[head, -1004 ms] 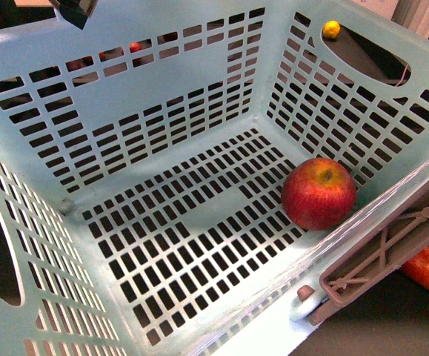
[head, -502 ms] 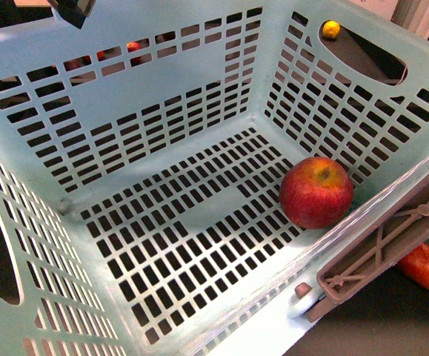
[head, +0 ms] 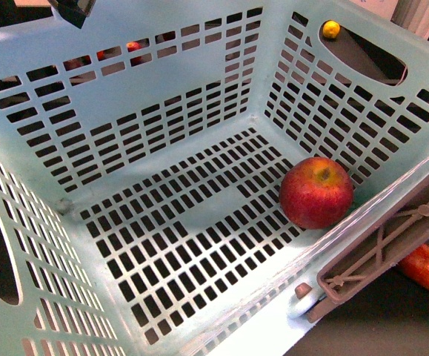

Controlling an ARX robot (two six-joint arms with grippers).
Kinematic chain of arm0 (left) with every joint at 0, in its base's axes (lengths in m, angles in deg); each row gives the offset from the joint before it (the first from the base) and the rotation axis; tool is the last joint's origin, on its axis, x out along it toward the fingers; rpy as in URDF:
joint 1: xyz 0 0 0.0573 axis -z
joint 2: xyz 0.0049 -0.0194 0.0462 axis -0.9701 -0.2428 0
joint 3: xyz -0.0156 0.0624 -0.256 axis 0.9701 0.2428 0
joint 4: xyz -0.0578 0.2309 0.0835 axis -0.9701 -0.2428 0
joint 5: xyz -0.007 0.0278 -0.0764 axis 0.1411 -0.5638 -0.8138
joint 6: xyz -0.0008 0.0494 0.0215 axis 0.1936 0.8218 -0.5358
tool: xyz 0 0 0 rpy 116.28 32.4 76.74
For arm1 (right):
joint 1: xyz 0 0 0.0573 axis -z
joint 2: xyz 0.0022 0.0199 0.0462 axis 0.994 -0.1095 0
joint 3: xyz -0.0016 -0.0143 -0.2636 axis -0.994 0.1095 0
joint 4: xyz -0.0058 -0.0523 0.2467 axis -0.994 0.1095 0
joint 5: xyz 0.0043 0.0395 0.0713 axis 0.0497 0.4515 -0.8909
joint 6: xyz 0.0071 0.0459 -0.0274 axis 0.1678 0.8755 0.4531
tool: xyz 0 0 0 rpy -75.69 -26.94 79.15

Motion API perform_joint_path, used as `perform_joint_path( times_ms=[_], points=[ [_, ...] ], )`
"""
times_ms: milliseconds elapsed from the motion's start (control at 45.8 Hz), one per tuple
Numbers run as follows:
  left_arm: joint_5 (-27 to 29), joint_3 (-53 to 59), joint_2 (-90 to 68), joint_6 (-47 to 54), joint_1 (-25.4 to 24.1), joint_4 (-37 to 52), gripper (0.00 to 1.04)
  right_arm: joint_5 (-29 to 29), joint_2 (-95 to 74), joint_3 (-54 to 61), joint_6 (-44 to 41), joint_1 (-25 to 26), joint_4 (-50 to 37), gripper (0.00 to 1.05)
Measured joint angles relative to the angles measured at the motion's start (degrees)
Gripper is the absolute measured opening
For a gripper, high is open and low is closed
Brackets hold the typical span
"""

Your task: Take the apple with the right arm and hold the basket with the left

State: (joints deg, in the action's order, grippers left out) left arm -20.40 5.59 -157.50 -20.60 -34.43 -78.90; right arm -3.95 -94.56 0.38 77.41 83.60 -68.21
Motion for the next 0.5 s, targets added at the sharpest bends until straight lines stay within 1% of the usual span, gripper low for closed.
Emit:
perform_joint_path(
  times_ms=[44,87,306,327,349,415,502],
  points=[
    [0.00,0.00,0.00,0.00,0.00,0.00,0.09,-0.15,3.23,0.00,0.00,0.02,4.37,0.02],
    [0.00,0.00,0.00,0.02,-0.02,0.00,0.09,-0.02,5.70,0.00,0.00,0.02,6.21,0.02],
    [-0.09,0.00,-0.04,-0.04,-0.04,0.00,0.09,0.00,7.28,0.00,0.00,0.02,6.84,0.02],
    [-0.11,0.00,-0.04,-0.07,-0.04,0.00,0.09,0.00,7.30,0.00,-0.02,0.02,6.84,0.04],
    [-0.20,0.00,-0.04,-0.09,-0.04,0.00,0.09,0.00,7.30,0.00,0.00,0.02,6.84,0.09],
    [-0.11,0.00,-0.04,0.02,-0.04,0.00,0.09,0.00,7.30,0.00,0.00,0.02,6.86,0.20],
    [-0.04,0.00,-0.04,-0.02,-0.04,0.00,0.09,0.00,7.32,0.00,0.00,0.02,6.86,0.41]
  ],
)
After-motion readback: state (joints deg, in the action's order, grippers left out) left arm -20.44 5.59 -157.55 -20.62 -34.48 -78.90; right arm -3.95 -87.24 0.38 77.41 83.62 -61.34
